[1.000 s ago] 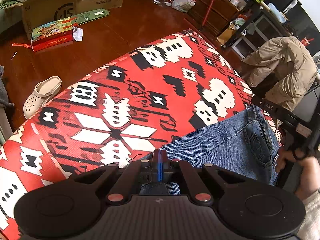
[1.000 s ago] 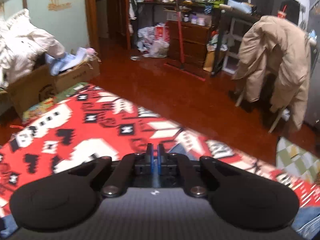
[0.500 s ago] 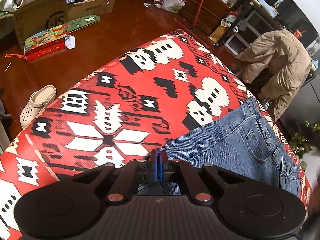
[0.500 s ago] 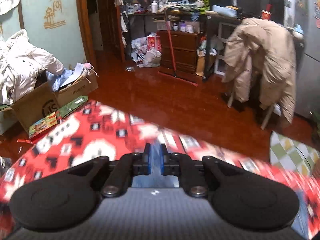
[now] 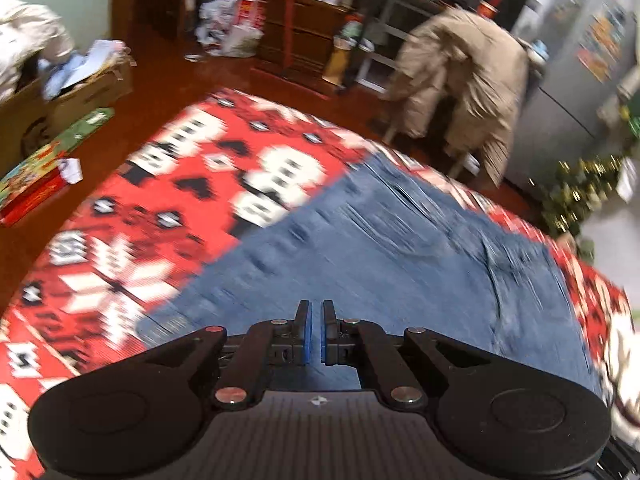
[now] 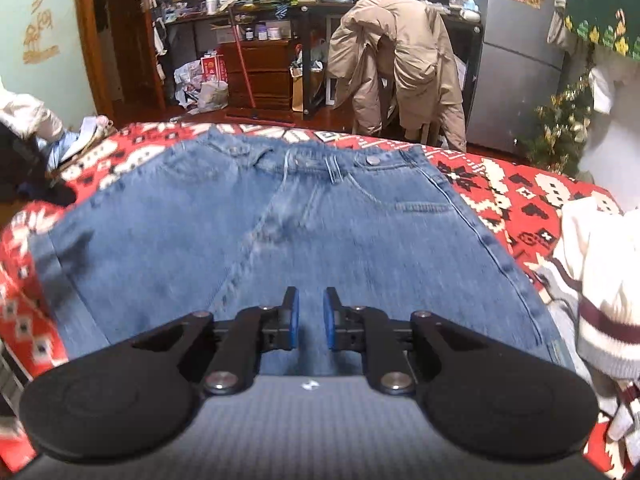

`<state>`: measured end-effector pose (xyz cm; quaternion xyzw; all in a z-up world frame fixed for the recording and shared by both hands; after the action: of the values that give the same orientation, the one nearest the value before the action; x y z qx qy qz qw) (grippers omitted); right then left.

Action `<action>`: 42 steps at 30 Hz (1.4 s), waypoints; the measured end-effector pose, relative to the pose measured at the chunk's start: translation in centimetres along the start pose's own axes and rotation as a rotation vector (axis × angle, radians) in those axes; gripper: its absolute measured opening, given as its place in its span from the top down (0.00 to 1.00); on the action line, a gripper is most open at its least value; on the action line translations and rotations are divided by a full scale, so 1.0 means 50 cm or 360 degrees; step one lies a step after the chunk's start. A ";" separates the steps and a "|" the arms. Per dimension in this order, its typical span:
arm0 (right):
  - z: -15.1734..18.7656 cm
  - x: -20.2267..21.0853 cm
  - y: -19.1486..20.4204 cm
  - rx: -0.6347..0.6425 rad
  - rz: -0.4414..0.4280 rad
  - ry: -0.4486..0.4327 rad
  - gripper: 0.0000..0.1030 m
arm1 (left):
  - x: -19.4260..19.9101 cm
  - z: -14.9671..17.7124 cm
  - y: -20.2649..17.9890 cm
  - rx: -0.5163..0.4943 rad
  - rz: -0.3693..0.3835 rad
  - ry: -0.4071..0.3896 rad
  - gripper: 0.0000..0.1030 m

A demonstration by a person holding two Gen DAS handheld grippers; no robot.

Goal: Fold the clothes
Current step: 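Smooth the flat shorts at the crotch with both grippers, then open them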

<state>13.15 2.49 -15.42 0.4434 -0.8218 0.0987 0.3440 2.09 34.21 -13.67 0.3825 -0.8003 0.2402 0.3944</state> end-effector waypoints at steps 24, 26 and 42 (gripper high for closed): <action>0.077 0.018 0.051 0.0105 -0.0344 0.0159 0.85 | 0.026 0.193 -0.171 -0.0664 0.0443 0.0137 0.96; 0.072 0.030 0.057 0.0092 -0.0389 0.0125 0.85 | 0.022 0.190 -0.160 -0.0630 0.0471 0.0186 0.96; 0.069 0.053 0.067 0.0140 -0.0492 0.0272 0.86 | 0.051 0.186 -0.120 -0.0552 0.0469 0.0231 0.95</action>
<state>7.88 1.09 -15.78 0.5690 -0.7066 0.1179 0.4037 1.71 23.20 -16.44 0.1699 -0.8463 0.1807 0.4714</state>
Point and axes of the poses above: each gripper's, at about its wrist camera, not at the fingertips, and x roughly against the way its jaws point, y to its left, z to its underside, the point moved 4 cm from there along -x, roughly the way its jaws point, and after that the axes turned 12 degrees about -z, right-handed, at the moved point
